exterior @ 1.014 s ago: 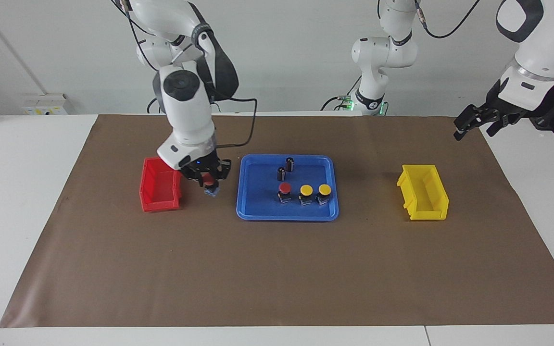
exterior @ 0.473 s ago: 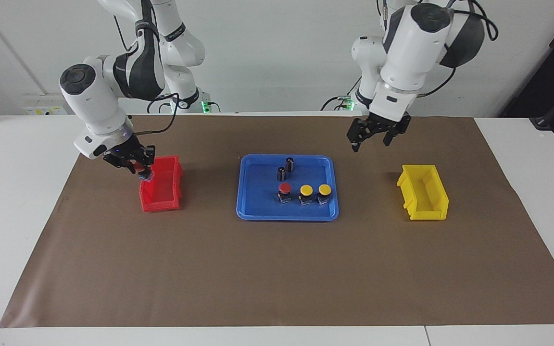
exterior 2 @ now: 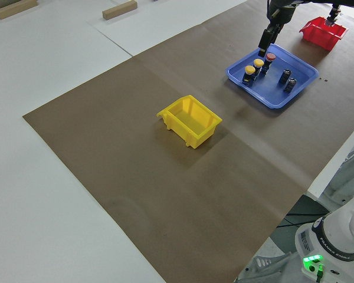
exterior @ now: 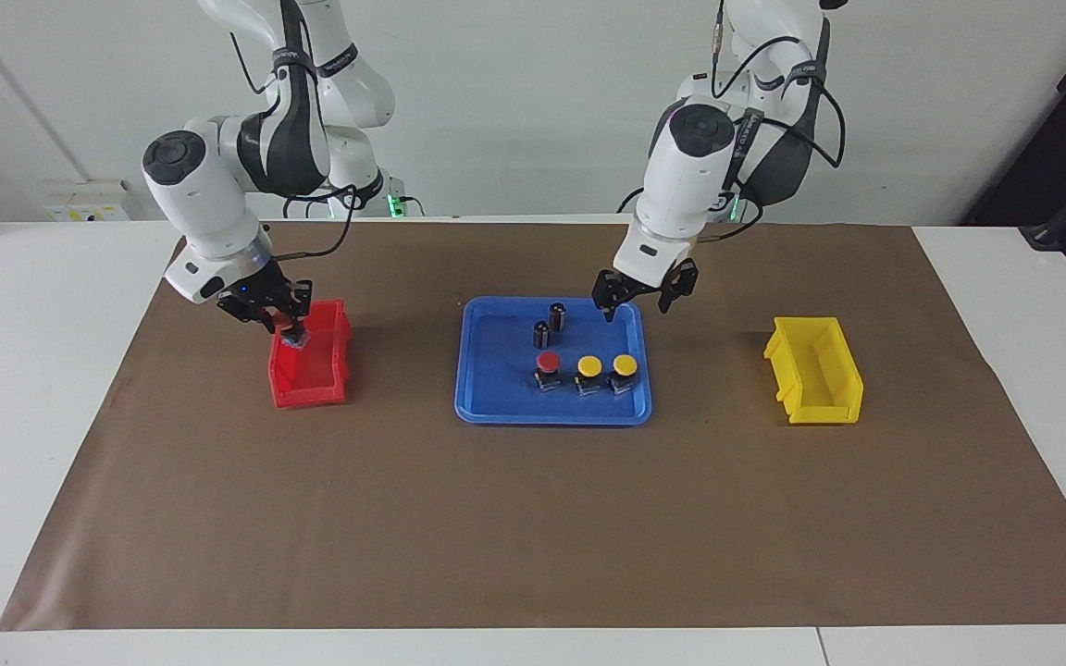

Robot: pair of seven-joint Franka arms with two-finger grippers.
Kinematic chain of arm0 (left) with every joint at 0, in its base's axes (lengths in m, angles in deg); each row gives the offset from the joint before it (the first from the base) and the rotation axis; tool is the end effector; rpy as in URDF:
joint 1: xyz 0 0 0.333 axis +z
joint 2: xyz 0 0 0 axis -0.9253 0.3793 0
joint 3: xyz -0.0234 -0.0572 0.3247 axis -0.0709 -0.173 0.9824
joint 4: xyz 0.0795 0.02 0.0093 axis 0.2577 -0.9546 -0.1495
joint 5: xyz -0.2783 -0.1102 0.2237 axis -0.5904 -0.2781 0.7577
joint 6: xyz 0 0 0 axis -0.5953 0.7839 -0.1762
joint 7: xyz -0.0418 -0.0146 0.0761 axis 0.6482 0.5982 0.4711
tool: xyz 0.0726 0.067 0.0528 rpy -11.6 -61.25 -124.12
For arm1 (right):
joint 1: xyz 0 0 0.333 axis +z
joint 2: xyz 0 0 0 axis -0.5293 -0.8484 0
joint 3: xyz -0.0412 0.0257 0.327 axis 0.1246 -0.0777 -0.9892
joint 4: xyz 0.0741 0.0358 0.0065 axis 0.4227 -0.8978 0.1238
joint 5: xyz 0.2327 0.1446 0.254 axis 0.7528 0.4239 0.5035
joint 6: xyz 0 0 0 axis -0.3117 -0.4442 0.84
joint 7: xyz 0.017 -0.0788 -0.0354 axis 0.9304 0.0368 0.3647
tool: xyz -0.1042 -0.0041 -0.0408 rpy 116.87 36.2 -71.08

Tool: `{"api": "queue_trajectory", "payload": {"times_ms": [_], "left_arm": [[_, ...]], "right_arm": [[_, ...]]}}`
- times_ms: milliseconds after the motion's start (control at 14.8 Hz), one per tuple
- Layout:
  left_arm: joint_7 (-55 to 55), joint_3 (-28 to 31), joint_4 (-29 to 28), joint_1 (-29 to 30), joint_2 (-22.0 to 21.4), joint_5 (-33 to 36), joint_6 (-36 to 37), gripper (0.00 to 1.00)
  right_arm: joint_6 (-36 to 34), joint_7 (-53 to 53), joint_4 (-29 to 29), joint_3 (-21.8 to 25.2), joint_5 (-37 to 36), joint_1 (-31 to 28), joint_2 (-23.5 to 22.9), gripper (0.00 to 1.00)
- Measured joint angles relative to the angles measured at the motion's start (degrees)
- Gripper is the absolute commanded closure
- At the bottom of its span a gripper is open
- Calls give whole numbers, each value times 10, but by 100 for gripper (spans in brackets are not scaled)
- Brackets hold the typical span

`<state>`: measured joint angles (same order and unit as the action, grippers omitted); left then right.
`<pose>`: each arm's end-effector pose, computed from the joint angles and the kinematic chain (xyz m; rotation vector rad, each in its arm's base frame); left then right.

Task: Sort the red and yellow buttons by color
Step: 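Grasp a yellow button with the left gripper while the right gripper releases red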

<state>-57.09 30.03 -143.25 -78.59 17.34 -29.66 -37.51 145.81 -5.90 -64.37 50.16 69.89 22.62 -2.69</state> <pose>0.4763 -0.3133 0.4573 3.0858 0.1565 -0.0392 0.4826 -0.0148 0.4263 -3.1214 -0.1346 0.0747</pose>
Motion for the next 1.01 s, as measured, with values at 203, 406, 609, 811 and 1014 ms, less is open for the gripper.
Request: {"api": "queue_trajectory", "payload": {"times_ms": [203, 406, 609, 811, 1014], "left_arm": [[-1, 0, -12, 0, 22, 12, -34, 18], [-26, 0, -13, 0, 44, 40, -65, 18], [-33, 0, -13, 0, 58, 46, -81, 18], [-54, 0, -8, 0, 75, 73, -93, 18], [-73, -2, -3, -1, 92, 91, -97, 19]], "right_arm": [[32, 0, -44, 0, 0, 0, 11, 79], [62, 0, -74, 0, 0, 0, 19, 79], [80, -1, -84, -1, 1, 19, 18, 78], [106, -3, -98, -1, 1, 28, 13, 77], [109, -3, -101, 1, 1, 27, 11, 77]]}}
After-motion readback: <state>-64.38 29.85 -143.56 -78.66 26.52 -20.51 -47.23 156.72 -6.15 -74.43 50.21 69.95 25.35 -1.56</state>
